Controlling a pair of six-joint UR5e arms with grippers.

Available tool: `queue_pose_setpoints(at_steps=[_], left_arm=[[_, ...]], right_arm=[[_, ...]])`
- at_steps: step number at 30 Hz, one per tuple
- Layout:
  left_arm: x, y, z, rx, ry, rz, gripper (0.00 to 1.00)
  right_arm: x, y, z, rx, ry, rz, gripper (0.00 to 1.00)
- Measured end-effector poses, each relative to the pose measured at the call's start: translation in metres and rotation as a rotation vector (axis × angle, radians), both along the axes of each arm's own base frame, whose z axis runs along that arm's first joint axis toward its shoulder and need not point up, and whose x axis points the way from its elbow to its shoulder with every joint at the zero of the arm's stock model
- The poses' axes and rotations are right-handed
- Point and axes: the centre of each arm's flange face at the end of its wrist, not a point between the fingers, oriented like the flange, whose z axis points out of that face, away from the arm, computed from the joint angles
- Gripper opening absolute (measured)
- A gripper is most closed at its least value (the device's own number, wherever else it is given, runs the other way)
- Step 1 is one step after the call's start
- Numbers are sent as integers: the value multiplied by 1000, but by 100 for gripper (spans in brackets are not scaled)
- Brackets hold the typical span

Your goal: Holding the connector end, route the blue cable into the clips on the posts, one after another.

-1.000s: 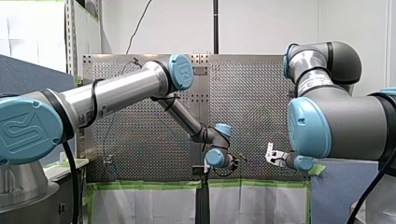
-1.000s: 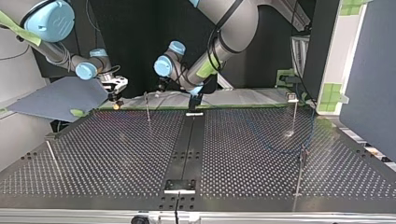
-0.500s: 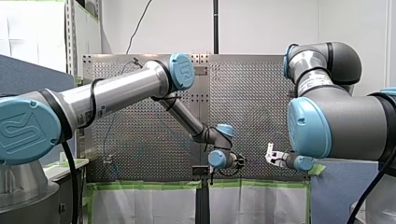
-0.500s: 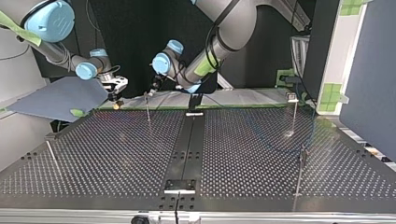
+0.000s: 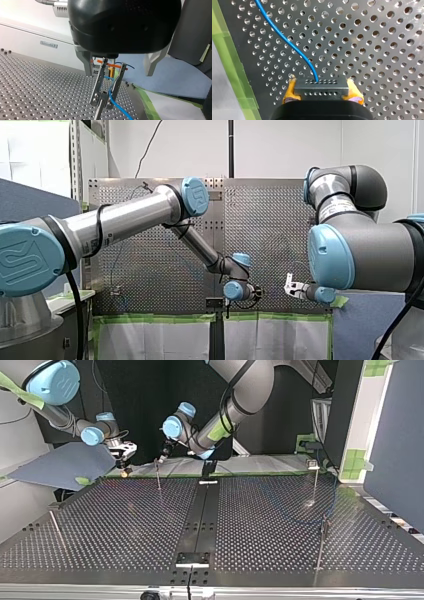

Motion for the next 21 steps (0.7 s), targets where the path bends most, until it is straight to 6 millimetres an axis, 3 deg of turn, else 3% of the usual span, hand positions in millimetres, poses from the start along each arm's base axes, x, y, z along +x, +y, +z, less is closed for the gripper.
queue_pose_setpoints(at_steps=[14,21], left_arm=[[-7,-6,2,-5,7,-23,98],[-28,-18,23,-31,9,-91,98]], right_arm=[[0,0,0,1,-1,0,0],[-1,0,0,1,-1,-2,0]])
